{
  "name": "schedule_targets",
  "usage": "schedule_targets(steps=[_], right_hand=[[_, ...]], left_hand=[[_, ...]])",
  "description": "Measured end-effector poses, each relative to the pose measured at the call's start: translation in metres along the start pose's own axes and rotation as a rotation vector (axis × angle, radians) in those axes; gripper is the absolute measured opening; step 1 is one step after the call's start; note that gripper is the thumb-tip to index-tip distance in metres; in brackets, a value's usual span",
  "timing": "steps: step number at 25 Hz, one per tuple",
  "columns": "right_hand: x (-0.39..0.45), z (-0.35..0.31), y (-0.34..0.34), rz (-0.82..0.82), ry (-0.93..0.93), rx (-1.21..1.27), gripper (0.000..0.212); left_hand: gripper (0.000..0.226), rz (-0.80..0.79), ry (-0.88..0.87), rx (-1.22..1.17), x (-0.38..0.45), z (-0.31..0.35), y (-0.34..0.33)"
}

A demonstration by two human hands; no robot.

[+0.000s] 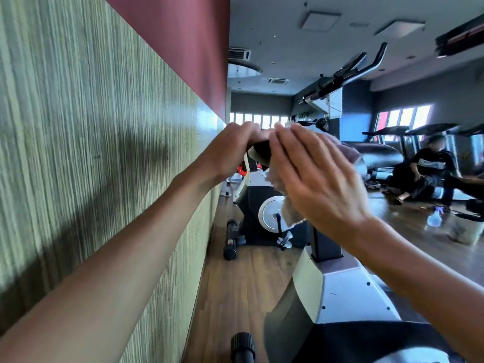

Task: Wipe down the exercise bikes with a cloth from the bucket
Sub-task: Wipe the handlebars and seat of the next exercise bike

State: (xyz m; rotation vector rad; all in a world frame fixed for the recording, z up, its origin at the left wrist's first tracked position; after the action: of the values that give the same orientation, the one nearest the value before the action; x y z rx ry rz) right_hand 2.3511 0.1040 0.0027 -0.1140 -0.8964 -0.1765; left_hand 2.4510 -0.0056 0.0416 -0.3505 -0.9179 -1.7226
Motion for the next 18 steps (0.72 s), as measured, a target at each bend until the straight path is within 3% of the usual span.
schedule_targets(steps=[1,6,8,13,18], right_hand=[[-0.012,0.017,0.011,0.089,0.027,0.019,0.042],[-0.002,0.022,-0.007,0.07,-0.125,0.135,0.058],[0.001,0.019,-0.004,0.111,-0.073,0.158,0.053],[-0.021,0.05,-0.007,0.117,-0.099,0.396,0.076],[-0.016,0.055,-0.013,0.068,-0.233,0.507,0.087]], left_hand=[[0.055,-0.014,0.001,0.047,-0.002,0.003,-0.003],[0.048,-0.048,0.014,0.092,-0.006,0.003,-0.003],[0.043,-0.049,0.006,0.096,-0.007,0.007,-0.002],[0.043,-0.014,-0.157,0.379,-0.014,0.023,-0.027],[0.033,0.015,-0.248,0.376,-0.021,0.026,-0.04]])
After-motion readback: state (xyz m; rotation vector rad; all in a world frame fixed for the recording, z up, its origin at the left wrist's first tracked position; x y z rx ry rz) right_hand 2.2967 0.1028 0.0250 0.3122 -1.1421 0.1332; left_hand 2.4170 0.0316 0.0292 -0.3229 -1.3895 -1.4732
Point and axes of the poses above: each hand's wrist, its own x-axis towards the middle knuckle, its own y-axis out of the back of the hand, z = x × y, the point moved 9 cm from there along x, towards the middle knuckle, and after that the axes turned 3 degrees about y, right-handed, at the moved point
